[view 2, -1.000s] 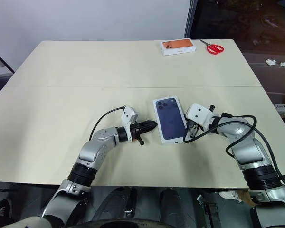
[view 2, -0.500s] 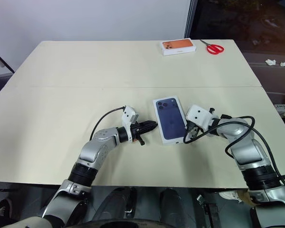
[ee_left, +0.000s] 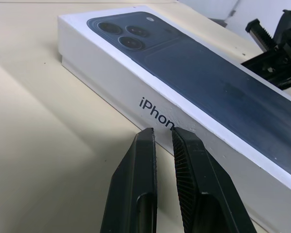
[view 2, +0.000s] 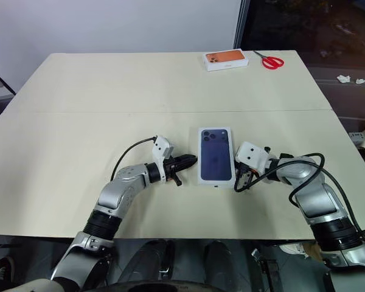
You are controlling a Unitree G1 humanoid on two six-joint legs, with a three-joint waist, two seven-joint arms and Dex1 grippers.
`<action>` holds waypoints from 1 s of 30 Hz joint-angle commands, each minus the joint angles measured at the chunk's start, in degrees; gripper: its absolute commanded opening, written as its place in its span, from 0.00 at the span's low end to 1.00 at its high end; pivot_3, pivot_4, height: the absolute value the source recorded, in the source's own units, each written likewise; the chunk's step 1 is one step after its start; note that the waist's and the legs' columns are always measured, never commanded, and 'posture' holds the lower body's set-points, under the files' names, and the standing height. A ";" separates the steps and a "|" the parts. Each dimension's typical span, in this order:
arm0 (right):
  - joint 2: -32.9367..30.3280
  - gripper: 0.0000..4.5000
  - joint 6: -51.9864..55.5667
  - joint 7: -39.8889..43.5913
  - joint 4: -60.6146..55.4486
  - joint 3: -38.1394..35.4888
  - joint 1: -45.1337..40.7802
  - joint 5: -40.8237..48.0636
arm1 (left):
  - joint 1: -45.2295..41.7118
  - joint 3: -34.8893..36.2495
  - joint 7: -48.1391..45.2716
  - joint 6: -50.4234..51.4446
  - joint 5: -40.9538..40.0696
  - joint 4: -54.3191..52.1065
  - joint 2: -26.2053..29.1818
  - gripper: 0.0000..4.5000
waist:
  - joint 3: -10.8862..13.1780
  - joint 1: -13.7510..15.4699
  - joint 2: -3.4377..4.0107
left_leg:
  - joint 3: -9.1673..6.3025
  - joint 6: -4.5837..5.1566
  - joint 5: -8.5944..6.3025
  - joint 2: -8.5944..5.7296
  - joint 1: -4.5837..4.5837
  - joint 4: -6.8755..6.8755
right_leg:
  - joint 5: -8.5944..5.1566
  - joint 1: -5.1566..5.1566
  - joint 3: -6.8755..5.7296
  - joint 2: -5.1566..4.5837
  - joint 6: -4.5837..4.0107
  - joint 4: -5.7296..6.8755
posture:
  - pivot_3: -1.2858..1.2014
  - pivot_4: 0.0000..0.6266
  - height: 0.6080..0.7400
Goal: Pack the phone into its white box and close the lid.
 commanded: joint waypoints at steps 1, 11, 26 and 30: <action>-0.23 0.01 -2.91 -1.00 1.78 0.62 -2.72 -1.15 | -0.25 -1.85 -0.82 -0.14 -1.05 -2.32 -1.12 0.15 | 0.00 0.07 0.00 | 0.00 0.00 0.00 0.00 0.00 0.00 | 0.00 0.00 0.00 0.00 0.00 0.00 | 0.52 0.24 1.00; -3.00 0.01 -6.02 -0.56 5.36 -0.08 -7.90 -2.23 | -0.13 0.29 -0.24 0.62 -2.74 -4.87 0.43 0.15 | 0.02 0.19 -0.01 | 0.01 -0.03 0.02 -0.02 -0.05 0.00 | 0.00 -0.04 0.00 -0.02 0.00 -0.02 | 0.52 0.24 1.00; 5.42 0.01 3.90 -4.28 1.48 -2.65 -10.12 7.14 | -6.02 3.01 2.04 -0.69 -4.95 -4.14 -0.66 0.15 | 0.03 0.30 -0.02 | 0.02 -0.01 0.00 -0.07 -0.07 0.00 | 0.00 -0.05 0.01 -0.06 0.00 -0.02 | 0.52 0.24 1.00; 6.97 0.01 3.16 -8.76 3.79 -1.16 -11.14 4.07 | -9.74 1.98 2.43 -4.96 -2.56 2.58 -2.78 0.15 | 0.03 0.20 -0.02 | 0.04 -0.07 0.04 -0.09 -0.07 -0.01 | 0.00 -0.09 0.02 -0.02 0.00 0.00 | 0.52 0.24 1.00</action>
